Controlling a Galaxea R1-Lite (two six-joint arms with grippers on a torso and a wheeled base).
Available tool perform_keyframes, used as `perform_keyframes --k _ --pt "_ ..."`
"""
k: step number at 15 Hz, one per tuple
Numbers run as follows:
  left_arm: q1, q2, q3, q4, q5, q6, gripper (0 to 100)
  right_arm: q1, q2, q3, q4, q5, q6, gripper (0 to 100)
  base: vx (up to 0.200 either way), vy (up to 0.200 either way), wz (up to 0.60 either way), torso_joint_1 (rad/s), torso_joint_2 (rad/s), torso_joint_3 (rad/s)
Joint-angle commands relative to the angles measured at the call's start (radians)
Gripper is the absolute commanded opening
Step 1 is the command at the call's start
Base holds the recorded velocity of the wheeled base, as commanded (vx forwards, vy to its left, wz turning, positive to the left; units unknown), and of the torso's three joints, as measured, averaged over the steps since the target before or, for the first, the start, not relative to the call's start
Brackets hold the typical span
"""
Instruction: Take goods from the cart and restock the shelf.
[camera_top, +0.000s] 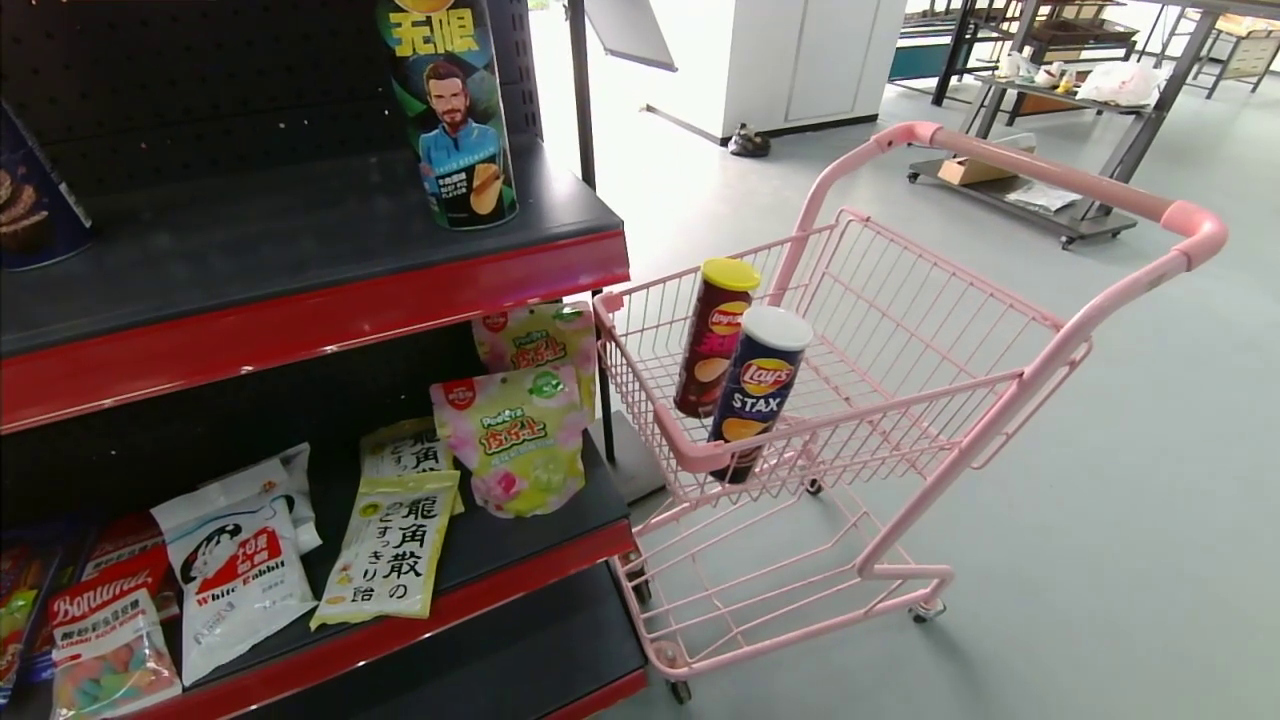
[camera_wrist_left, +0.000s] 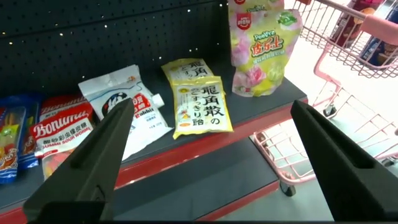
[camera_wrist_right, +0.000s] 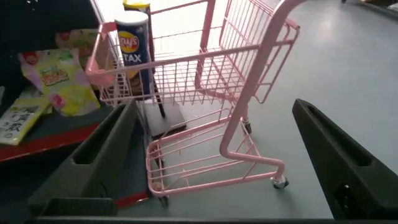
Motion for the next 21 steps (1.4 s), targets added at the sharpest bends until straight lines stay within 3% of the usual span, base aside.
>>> perform_keyframes --k 1,5,9,21 --pt "0.0 0.001 0.0 0.0 -0.001 0.0 100 0.173 0.822 -0.454 -0.117 0.144 0.068 100 0.0 0.0 0.0 0.0 0.0 0.0" --pt "0.0 0.001 0.0 0.0 0.001 -0.002 100 0.178 1.233 -0.511 -0.439 0.173 0.068 100 0.0 0.0 0.0 0.0 0.0 0.0" --pt "0.0 0.001 0.0 0.0 0.001 -0.002 100 0.215 1.417 -0.597 -0.444 0.247 0.056 100 0.0 0.0 0.0 0.0 0.0 0.0" --pt "0.0 0.001 0.0 0.0 -0.001 0.0 100 0.282 1.667 -0.763 -0.447 0.282 0.045 100 0.0 0.0 0.0 0.0 0.0 0.0"
